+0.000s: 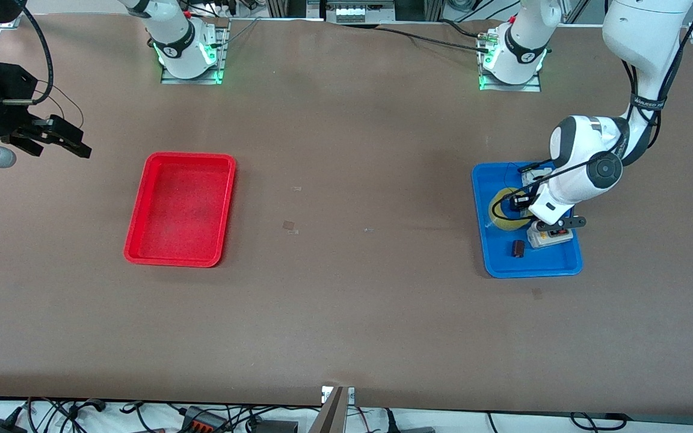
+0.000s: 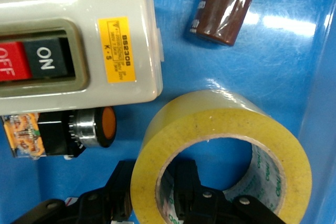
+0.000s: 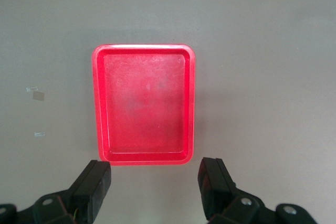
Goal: Place and move tape with both arms
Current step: 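Reach the left gripper down into the blue tray and grasp the tape roll, then lift the tape roll with the left gripper and carry it toward the table middle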
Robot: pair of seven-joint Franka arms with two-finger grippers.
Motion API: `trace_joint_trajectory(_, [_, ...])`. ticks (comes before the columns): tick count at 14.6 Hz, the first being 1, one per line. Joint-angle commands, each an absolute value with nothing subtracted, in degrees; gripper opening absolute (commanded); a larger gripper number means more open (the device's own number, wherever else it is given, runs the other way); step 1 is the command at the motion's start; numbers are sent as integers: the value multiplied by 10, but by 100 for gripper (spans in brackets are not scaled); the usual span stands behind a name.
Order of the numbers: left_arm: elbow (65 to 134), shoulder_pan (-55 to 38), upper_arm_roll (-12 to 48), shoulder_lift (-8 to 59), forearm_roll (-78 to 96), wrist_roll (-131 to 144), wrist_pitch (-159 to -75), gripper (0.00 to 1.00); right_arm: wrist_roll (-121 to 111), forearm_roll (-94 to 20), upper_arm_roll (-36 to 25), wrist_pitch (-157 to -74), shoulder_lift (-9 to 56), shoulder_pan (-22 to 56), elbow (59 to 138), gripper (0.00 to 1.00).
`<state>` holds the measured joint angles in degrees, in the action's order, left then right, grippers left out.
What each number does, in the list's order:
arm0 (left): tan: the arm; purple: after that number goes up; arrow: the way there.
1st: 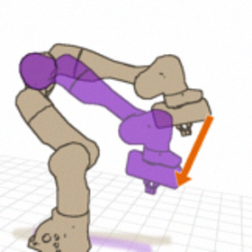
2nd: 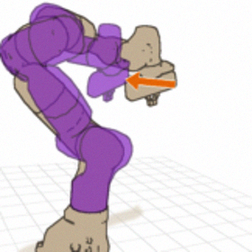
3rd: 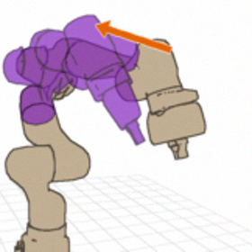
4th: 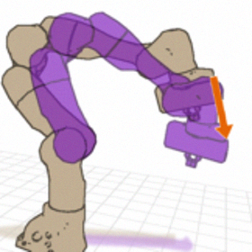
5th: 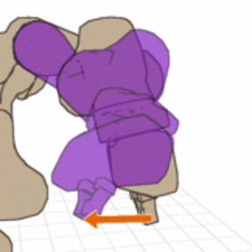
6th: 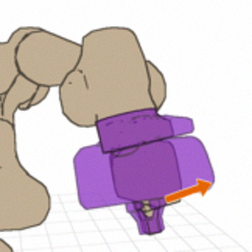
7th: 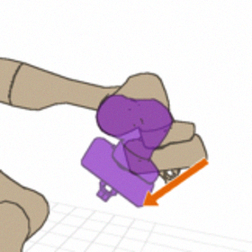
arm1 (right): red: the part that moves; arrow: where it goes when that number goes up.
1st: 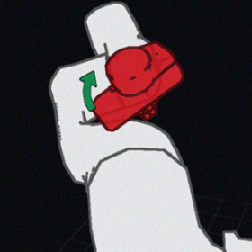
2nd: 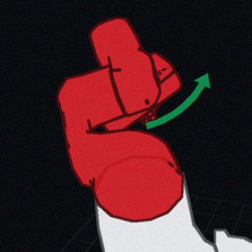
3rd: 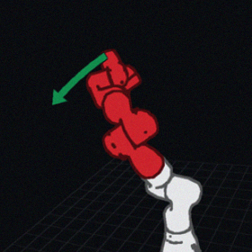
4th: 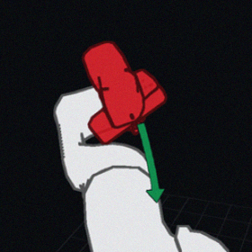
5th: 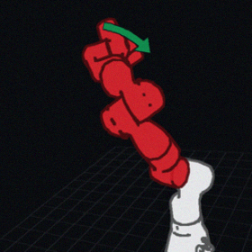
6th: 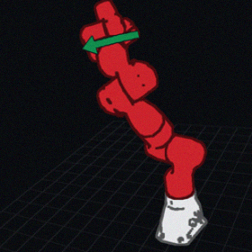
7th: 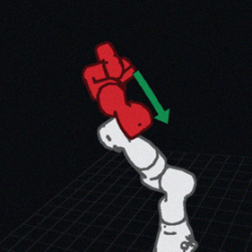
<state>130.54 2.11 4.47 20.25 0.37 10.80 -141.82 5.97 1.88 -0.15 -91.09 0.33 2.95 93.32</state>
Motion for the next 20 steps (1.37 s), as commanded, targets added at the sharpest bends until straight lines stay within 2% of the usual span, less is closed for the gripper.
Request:
trace_joint_trajectory(1, [1300,22,45,202,-6,117,-1416,7,63,11,-1,-905,-1,29,933,98])
trace_joint_trajectory(2, [1299,24,45,195,-6,117,-1412,5,64,11,-1,-905,-1,29,933,98])
trace_joint_trajectory(7, [1287,19,46,110,-5,118,-1332,4,63,11,0,-905,-4,30,932,98])
trace_joint_trajectory(9, [1269,18,73,96,-5,133,-1317,4,59,11,1,-905,-4,29,932,98])
trace_joint_trajectory(13, [1210,17,163,103,-5,255,-1278,4,59,12,0,-906,-2,27,931,98])
trace_joint_trajectory(16, [1164,12,248,144,-6,362,-1273,4,58,12,0,-906,-2,26,931,98])
trace_joint_trajectory(18, [1145,-23,271,170,-7,425,-1275,4,55,14,-1,-905,-2,25,931,98])
trace_joint_trajectory(20, [1099,-82,267,211,-7,486,-1274,4,60,14,-1,-905,-1,24,931,98])
